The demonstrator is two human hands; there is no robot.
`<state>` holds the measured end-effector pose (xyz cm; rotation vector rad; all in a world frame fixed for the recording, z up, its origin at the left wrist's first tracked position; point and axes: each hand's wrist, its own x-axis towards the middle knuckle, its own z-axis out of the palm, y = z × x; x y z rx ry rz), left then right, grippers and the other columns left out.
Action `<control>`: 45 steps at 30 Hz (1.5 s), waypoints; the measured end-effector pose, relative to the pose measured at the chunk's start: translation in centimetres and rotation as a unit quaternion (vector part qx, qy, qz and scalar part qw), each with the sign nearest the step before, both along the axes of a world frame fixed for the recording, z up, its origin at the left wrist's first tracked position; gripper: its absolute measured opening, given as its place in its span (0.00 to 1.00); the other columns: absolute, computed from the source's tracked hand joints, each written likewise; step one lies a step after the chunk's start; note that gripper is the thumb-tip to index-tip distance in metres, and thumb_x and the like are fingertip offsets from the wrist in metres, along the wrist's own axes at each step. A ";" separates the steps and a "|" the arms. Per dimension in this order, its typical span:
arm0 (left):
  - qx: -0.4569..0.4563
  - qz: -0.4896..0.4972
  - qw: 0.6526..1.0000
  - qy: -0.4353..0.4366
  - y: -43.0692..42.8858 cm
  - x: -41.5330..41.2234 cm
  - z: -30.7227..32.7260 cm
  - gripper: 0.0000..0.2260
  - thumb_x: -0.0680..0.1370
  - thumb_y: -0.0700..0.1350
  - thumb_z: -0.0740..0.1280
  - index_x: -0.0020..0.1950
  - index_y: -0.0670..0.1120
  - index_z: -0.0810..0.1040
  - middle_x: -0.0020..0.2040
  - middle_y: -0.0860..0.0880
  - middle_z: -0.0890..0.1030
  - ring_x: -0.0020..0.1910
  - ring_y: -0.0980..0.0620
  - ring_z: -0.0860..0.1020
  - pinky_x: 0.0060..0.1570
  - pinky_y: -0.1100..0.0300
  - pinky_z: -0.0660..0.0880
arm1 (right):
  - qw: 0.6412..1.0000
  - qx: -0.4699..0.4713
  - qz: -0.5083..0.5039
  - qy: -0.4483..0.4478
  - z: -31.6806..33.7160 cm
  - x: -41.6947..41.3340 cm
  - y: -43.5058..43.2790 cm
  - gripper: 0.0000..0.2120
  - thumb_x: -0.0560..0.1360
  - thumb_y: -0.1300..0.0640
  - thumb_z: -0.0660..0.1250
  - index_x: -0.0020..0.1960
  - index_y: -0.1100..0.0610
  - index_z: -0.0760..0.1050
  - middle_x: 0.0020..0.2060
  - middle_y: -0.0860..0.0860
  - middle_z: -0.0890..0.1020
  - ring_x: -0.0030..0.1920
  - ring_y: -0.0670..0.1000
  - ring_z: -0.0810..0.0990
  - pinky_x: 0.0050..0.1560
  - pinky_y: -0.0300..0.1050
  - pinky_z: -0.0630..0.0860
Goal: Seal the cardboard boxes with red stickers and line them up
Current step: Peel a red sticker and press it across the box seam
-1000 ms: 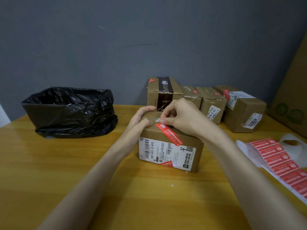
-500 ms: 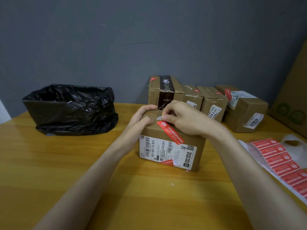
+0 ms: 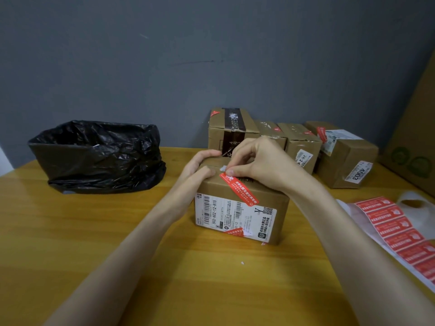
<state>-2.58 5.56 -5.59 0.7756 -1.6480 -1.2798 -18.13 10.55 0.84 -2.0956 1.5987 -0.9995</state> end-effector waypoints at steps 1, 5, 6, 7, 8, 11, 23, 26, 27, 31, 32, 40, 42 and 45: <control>0.000 0.000 1.000 0.001 0.0 0.0 0.0 0.18 0.68 0.47 0.60 0.58 0.56 0.73 0.53 0.47 0.77 0.41 0.54 0.78 0.37 0.62 0.75 | 1.000 -0.007 0.001 0.012 0.0 0.1 0.0 0.01 0.67 0.59 0.75 0.38 0.54 0.83 0.43 0.44 0.79 0.45 0.42 0.78 0.49 0.38 0.75; -0.001 -0.001 1.000 0.001 0.0 0.0 0.0 0.17 0.68 0.47 0.60 0.57 0.57 0.73 0.52 0.48 0.77 0.42 0.54 0.78 0.37 0.62 0.75 | 0.996 -0.040 -0.002 0.083 -0.2 0.4 -0.1 0.01 0.71 0.58 0.72 0.41 0.55 0.82 0.46 0.48 0.78 0.47 0.45 0.75 0.48 0.38 0.72; -0.001 -0.002 1.000 0.001 0.0 0.0 -0.1 0.17 0.68 0.47 0.60 0.57 0.57 0.73 0.52 0.47 0.77 0.42 0.54 0.78 0.37 0.62 0.75 | 0.994 -0.040 -0.002 0.097 -0.2 0.4 0.0 0.02 0.72 0.57 0.71 0.41 0.55 0.81 0.47 0.48 0.77 0.47 0.45 0.74 0.45 0.35 0.70; -0.001 -0.003 1.000 0.002 0.0 0.0 0.0 0.17 0.68 0.47 0.60 0.57 0.57 0.73 0.52 0.47 0.76 0.42 0.54 0.78 0.37 0.62 0.75 | 0.994 -0.038 0.000 0.107 -0.2 0.3 0.0 0.02 0.73 0.57 0.70 0.42 0.54 0.81 0.48 0.48 0.77 0.47 0.45 0.73 0.43 0.31 0.68; 0.001 -0.003 1.000 0.003 0.0 0.0 0.0 0.18 0.69 0.47 0.60 0.57 0.57 0.73 0.53 0.47 0.76 0.42 0.54 0.78 0.37 0.62 0.75 | 0.993 -0.033 0.002 0.112 -0.2 0.3 0.0 0.02 0.73 0.57 0.69 0.42 0.54 0.80 0.48 0.48 0.76 0.47 0.44 0.73 0.42 0.29 0.66; 0.007 -0.003 1.000 0.008 0.0 0.0 0.0 0.17 0.68 0.47 0.60 0.57 0.57 0.73 0.52 0.46 0.76 0.42 0.52 0.77 0.38 0.59 0.74 | 0.994 -0.019 0.011 0.112 -0.1 0.2 0.1 0.03 0.74 0.56 0.68 0.41 0.52 0.78 0.48 0.47 0.76 0.47 0.43 0.72 0.43 0.29 0.66; 0.013 -0.011 1.000 0.017 0.2 0.0 0.0 0.16 0.68 0.47 0.60 0.55 0.57 0.74 0.50 0.46 0.77 0.39 0.54 0.78 0.34 0.64 0.75 | 0.999 0.035 0.032 -0.022 0.1 -0.5 0.3 0.07 0.73 0.58 0.70 0.36 0.50 0.78 0.39 0.46 0.81 0.38 0.39 0.77 0.42 0.31 0.73; 0.009 -0.017 1.000 0.016 0.1 0.0 0.0 0.16 0.69 0.48 0.60 0.55 0.57 0.74 0.51 0.46 0.77 0.39 0.54 0.79 0.34 0.63 0.75 | 0.993 0.072 0.061 -0.063 0.3 -0.8 0.7 0.02 0.72 0.61 0.70 0.40 0.56 0.80 0.35 0.46 0.81 0.34 0.37 0.77 0.37 0.29 0.74; 0.009 -0.017 1.000 0.013 0.1 0.0 0.0 0.16 0.69 0.48 0.60 0.56 0.57 0.73 0.51 0.46 0.77 0.39 0.54 0.79 0.34 0.63 0.75 | 0.992 0.081 0.070 -0.071 0.3 -0.8 0.8 0.01 0.72 0.62 0.70 0.41 0.58 0.80 0.35 0.47 0.81 0.34 0.38 0.77 0.37 0.30 0.74; -0.007 -0.014 0.999 -0.028 0.3 0.2 0.3 0.15 0.70 0.49 0.60 0.56 0.58 0.73 0.52 0.50 0.76 0.41 0.57 0.78 0.35 0.65 0.75 | 0.991 0.076 0.074 -0.082 0.2 -1.0 0.6 0.04 0.71 0.66 0.71 0.41 0.58 0.79 0.38 0.53 0.81 0.37 0.44 0.78 0.40 0.34 0.77; -0.021 -0.012 0.998 -0.050 0.3 0.4 0.6 0.14 0.72 0.49 0.61 0.57 0.58 0.73 0.55 0.51 0.75 0.44 0.57 0.78 0.37 0.66 0.75 | 0.991 0.073 0.069 -0.084 0.1 -1.0 0.5 0.05 0.71 0.66 0.71 0.40 0.58 0.79 0.38 0.54 0.81 0.37 0.44 0.79 0.41 0.35 0.77; -0.197 0.082 0.962 -0.170 0.6 1.1 4.4 0.10 0.73 0.53 0.67 0.40 0.49 0.83 0.47 0.55 0.80 0.49 0.61 0.76 0.52 0.63 0.71 | 0.992 0.053 0.050 -0.100 -0.1 -1.1 0.3 0.05 0.69 0.68 0.71 0.42 0.60 0.80 0.35 0.55 0.82 0.33 0.41 0.79 0.37 0.33 0.77; -0.201 0.059 0.951 -0.226 1.1 0.5 5.0 0.07 0.70 0.51 0.72 0.39 0.48 0.83 0.43 0.54 0.82 0.44 0.60 0.79 0.47 0.64 0.74 | 0.993 0.047 0.052 -0.097 -0.2 -1.1 0.3 0.05 0.69 0.67 0.72 0.42 0.60 0.81 0.35 0.55 0.82 0.33 0.43 0.79 0.39 0.36 0.78; -0.212 0.068 0.943 -0.248 1.4 0.0 5.2 0.03 0.69 0.45 0.75 0.35 0.49 0.83 0.40 0.54 0.83 0.41 0.59 0.79 0.46 0.64 0.74 | 0.993 0.037 0.058 -0.093 -0.2 -1.3 0.3 0.06 0.69 0.69 0.71 0.43 0.60 0.81 0.35 0.55 0.83 0.35 0.45 0.80 0.41 0.37 0.78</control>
